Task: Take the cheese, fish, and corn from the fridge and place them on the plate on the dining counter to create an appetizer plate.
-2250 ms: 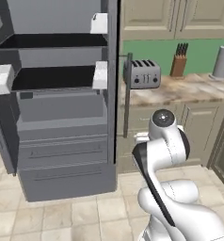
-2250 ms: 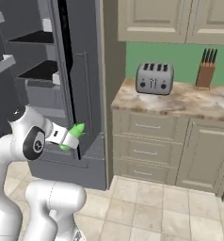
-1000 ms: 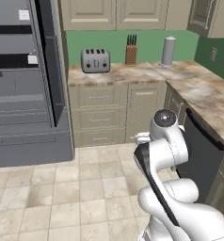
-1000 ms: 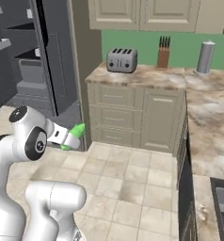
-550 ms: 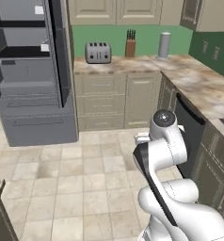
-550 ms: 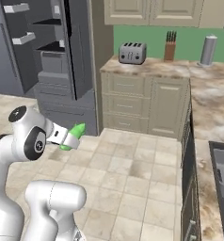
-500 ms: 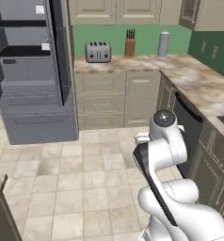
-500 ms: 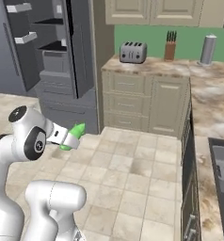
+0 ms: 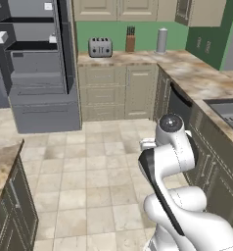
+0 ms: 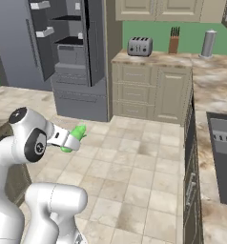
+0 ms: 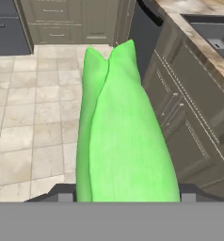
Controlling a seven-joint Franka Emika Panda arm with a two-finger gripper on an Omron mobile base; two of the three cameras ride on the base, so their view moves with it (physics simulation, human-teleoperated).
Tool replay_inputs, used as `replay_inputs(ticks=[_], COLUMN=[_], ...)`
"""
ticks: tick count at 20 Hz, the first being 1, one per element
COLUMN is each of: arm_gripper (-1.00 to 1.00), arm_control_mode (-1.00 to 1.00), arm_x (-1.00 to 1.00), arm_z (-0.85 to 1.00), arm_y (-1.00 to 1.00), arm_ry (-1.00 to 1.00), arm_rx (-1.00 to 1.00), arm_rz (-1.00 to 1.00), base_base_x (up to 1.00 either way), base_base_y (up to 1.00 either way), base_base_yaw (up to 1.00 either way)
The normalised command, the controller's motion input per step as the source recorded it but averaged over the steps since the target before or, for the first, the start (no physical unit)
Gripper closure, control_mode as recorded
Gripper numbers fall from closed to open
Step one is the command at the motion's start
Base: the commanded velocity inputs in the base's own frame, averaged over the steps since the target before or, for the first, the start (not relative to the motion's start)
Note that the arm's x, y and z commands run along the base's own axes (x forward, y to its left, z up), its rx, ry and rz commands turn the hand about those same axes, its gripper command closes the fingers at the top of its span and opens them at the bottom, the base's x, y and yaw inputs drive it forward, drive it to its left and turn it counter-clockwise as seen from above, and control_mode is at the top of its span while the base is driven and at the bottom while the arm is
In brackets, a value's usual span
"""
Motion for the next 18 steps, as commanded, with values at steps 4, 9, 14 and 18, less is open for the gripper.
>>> replay_inputs(ticks=[4, 9, 14, 18], arm_gripper=[1.0, 1.0, 1.0, 1.0], arm_control_mode=[1.0, 1.0, 1.0, 1.0], arm_x=[0.0, 0.0, 0.0, 0.0], arm_z=[0.0, 0.0, 0.0, 0.0], arm_y=[0.0, 0.0, 0.0, 0.0], arm_ry=[0.0, 0.0, 0.0, 0.0], arm_rx=[0.0, 0.0, 0.0, 0.0], arm_rz=[0.0, 0.0, 0.0, 0.0], base_base_x=[-1.0, -1.0, -1.0, -1.0], base_base_y=[-0.28, -0.35, -0.28, -0.16], base_base_yaw=[0.0, 0.0, 0.0, 0.0])
